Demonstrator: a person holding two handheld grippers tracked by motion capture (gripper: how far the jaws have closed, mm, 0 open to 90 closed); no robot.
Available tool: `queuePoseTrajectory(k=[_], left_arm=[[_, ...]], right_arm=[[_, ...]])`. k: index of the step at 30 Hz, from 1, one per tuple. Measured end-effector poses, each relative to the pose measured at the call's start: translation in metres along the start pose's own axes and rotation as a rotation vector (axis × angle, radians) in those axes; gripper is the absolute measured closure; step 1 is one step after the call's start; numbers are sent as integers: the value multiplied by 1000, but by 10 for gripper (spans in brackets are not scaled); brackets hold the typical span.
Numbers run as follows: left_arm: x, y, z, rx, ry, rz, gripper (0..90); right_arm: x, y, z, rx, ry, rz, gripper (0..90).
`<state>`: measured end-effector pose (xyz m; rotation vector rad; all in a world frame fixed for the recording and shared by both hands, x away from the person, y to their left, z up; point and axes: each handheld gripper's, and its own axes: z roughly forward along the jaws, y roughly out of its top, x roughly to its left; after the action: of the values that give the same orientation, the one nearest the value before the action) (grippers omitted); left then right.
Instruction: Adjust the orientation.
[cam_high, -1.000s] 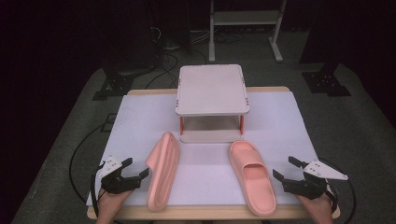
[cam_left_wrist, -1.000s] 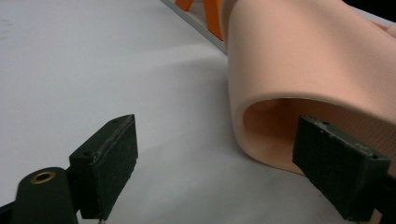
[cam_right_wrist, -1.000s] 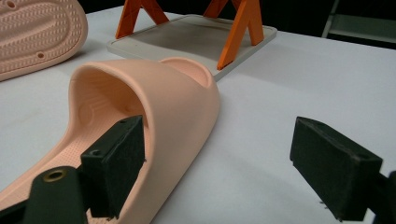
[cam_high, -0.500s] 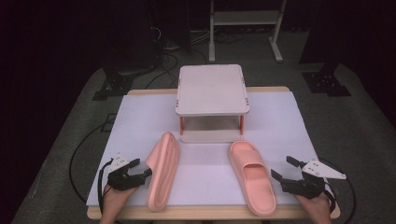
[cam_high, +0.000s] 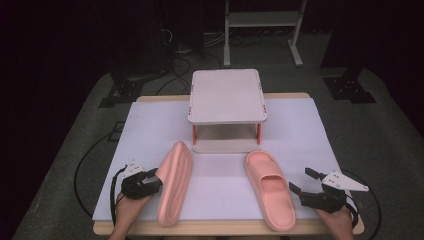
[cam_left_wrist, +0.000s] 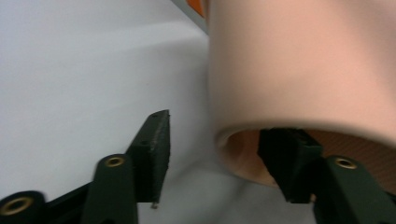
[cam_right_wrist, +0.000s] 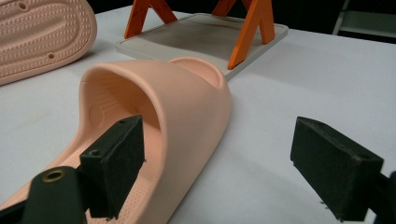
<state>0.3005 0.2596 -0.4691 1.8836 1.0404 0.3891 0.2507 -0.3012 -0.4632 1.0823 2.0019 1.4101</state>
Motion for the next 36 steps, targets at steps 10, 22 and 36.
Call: queuePoseTrajectory(k=[10,22,36], left_arm=[[-12,5,-1,-20,-17,14,532],[-22,12,-4,-64,-34,27,523],[-32,14,-3,-95,-45,33,514]], right_arm=[[1,0,0,4,6,-3,173],[0,0,0,3,6,-5,173],[0,-1,-2,3,6,-1,173]])
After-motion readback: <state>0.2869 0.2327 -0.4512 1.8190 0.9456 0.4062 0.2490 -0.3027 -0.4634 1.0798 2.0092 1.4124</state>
